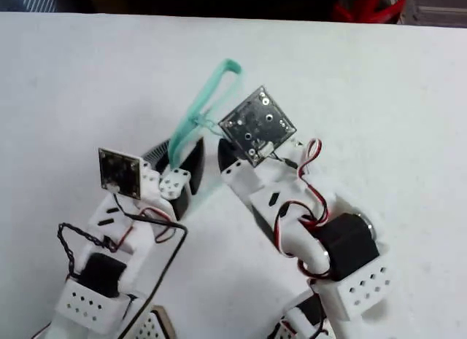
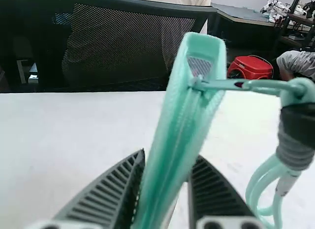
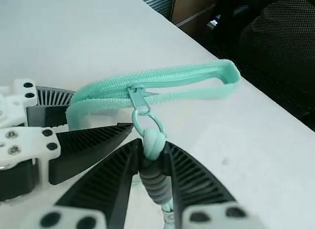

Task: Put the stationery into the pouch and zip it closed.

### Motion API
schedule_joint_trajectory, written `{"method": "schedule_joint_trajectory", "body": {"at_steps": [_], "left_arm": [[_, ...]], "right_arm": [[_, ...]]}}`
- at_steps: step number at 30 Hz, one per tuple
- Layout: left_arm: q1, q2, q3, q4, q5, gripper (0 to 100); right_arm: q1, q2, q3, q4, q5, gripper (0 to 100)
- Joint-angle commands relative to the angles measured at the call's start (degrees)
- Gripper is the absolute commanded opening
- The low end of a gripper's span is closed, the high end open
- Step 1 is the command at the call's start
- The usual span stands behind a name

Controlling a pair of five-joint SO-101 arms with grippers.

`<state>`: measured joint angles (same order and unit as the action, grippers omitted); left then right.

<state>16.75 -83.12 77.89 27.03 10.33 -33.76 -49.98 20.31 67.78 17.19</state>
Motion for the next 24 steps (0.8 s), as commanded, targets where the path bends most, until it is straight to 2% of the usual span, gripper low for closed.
{"method": "schedule_joint_trajectory", "body": {"at_steps": [1,5,13,20,22,24], "left_arm": [[1.71,-0.40,-3.43,1.58,0.18,4],[4.53,-0.40,-3.52,4.40,0.18,2],[5.14,-0.40,-3.43,5.98,0.09,2],[5.14,-0.40,-3.43,6.68,0.09,2],[5.14,-0.40,-3.43,6.68,0.09,2],[5.14,-0.40,-3.43,6.68,0.09,2]], "right_arm": [[1.27,-1.10,-0.18,-3.47,-0.26,1.9],[1.36,-0.92,-0.18,-8.84,-0.26,1.9],[1.54,-0.92,-0.18,-17.63,-0.26,1.9],[8.66,6.46,-0.62,-24.84,-0.53,1.9],[9.80,7.87,-0.79,-24.48,-0.62,1.9],[9.54,6.99,-2.55,-19.03,-0.62,1.9]]}}
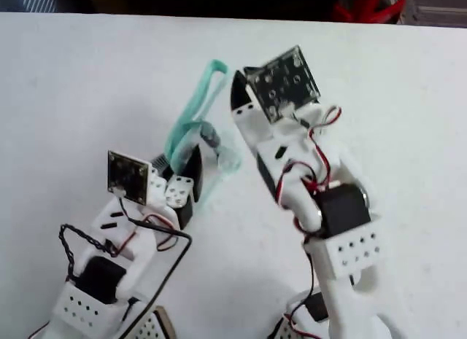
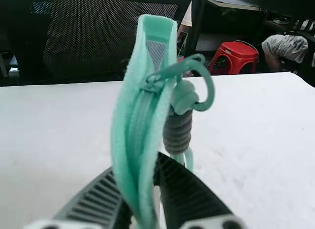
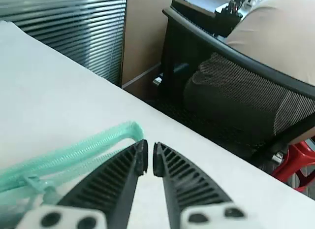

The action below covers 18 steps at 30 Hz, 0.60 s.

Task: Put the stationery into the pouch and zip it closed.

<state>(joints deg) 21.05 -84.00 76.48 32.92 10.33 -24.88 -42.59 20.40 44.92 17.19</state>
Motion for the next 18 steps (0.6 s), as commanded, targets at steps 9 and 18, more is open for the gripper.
{"method": "schedule_joint_trajectory", "body": {"at_steps": [9,18], "left_arm": [[0.84,0.48,-2.02,0.79,0.09,2],[0.84,0.48,-1.14,0.35,0.09,2]], "right_arm": [[-11.82,-8.75,-6.95,25.71,-0.18,23.3],[-18.24,-6.29,-1.14,20.79,-0.26,20.8]]}}
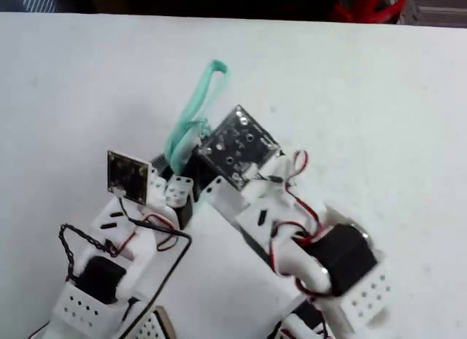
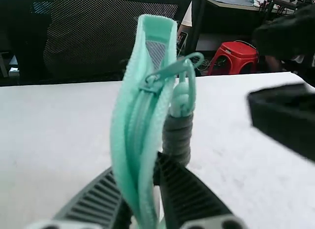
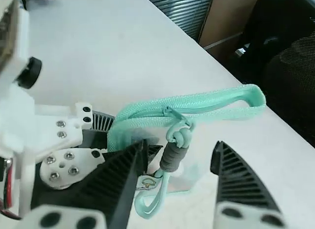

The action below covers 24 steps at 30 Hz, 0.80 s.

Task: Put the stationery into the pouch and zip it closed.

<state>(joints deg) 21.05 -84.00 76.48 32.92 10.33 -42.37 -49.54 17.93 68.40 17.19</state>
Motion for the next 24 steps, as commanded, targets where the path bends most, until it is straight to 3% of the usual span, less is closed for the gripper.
{"method": "schedule_joint_trajectory", "body": {"at_steps": [1,24], "left_arm": [[0.75,0.57,-1.14,0.35,0.09,2],[0.84,0.57,-1.14,0.53,0.09,2]], "right_arm": [[-0.75,0.66,2.37,-3.47,-0.44,20.8],[1.54,9.71,5.63,-16.48,3.16,19.7]]}}
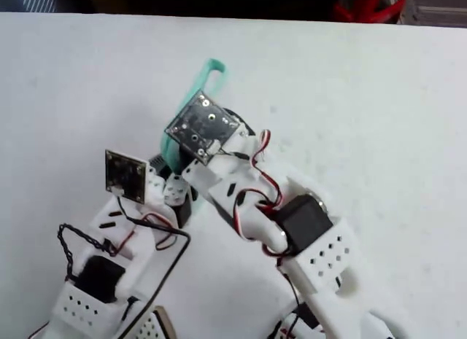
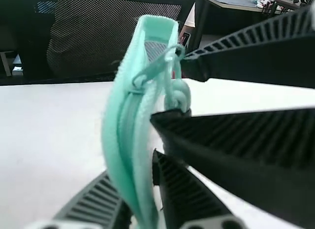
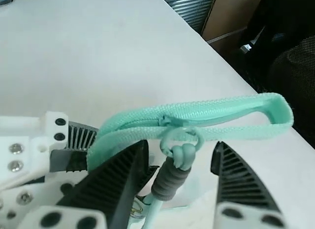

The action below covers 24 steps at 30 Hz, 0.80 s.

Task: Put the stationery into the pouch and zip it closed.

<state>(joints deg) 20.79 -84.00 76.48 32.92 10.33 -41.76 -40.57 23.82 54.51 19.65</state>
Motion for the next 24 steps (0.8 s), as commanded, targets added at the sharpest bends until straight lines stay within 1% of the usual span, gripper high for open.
{"method": "schedule_joint_trajectory", "body": {"at_steps": [1,2,5,6,7,10,14,18,24], "left_arm": [[1.10,0.57,-1.05,0.53,0.09,2],[1.01,0.57,-1.05,0.62,0.09,2],[1.10,0.57,-1.05,0.70,0.09,2],[1.10,0.57,-1.05,0.70,0.09,2],[1.10,0.57,-1.05,0.70,0.09,2],[1.10,0.57,-1.05,0.70,0.09,2],[1.10,0.57,-1.05,0.70,0.09,2],[1.10,0.57,-1.05,0.70,0.09,2],[1.10,0.57,-0.97,0.79,0.09,2]], "right_arm": [[0.92,1.10,-0.26,-3.38,0.70,17.7],[0.92,1.36,-0.35,-4.26,1.67,14.9],[0.92,2.51,-0.35,-6.11,9.05,2.0],[0.92,3.03,-0.35,-6.20,10.11,1.2],[1.10,3.30,-0.35,-6.20,10.29,2.9],[3.74,2.95,-0.79,-6.11,10.37,1.9],[9.01,-0.31,-3.34,-6.46,10.29,1.9],[11.56,-0.75,-3.78,-9.98,10.29,1.9],[14.90,2.59,-3.69,-15.43,10.29,1.9]]}}
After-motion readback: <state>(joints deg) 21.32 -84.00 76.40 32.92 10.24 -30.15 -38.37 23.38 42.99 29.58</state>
